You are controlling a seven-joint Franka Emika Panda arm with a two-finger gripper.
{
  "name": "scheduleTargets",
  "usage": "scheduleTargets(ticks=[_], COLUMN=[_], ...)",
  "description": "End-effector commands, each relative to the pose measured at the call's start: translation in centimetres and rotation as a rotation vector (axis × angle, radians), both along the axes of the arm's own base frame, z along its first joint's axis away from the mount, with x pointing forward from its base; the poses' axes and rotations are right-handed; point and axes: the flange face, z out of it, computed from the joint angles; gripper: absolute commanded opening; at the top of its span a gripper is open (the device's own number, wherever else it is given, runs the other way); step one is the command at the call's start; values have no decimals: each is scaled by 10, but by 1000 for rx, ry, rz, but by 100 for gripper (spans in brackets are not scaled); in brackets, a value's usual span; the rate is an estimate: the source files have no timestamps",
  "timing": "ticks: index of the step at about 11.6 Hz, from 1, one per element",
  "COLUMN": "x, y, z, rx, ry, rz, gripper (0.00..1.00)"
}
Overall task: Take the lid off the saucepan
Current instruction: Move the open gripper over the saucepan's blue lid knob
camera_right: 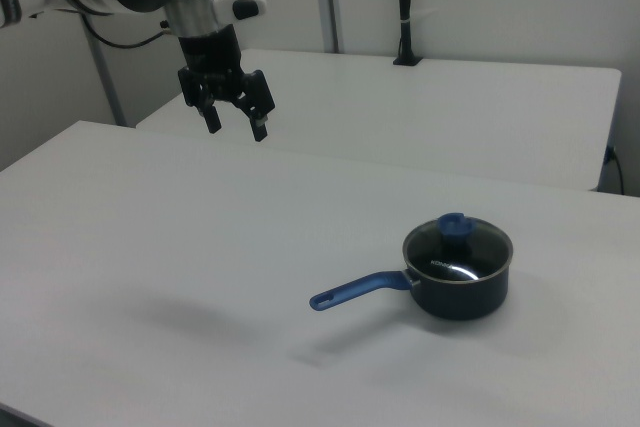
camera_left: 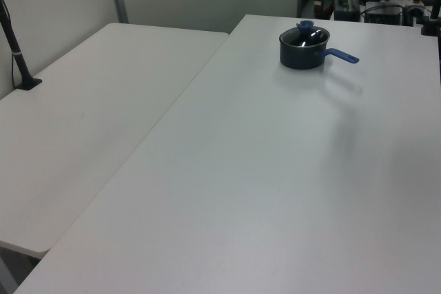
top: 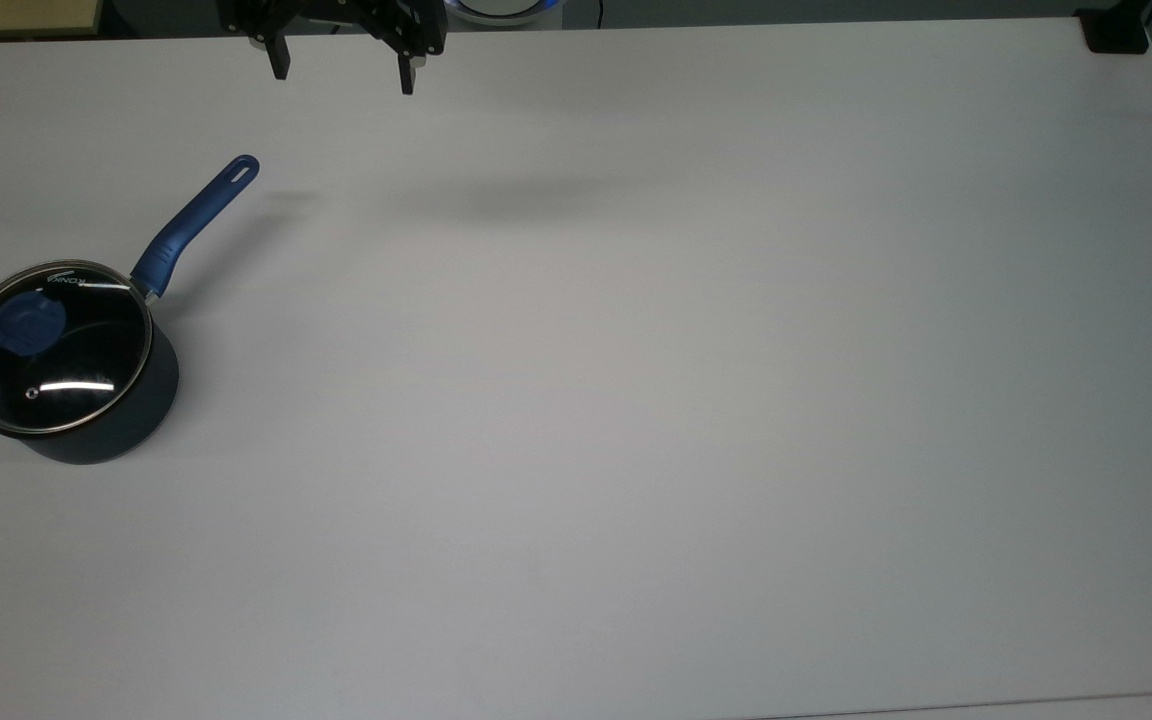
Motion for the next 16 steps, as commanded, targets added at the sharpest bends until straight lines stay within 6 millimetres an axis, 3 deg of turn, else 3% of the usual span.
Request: scheduleTargets(ticks=[1,10,13,16], x=[-7,-8,-10,-11], y=[3,3,-18,-74], z=[6,7,8,-4], rx=[4,4,1,-17], ry=[-14,-9,-8,17], rz=[16,21,37,205], gripper=[100,100,100,100])
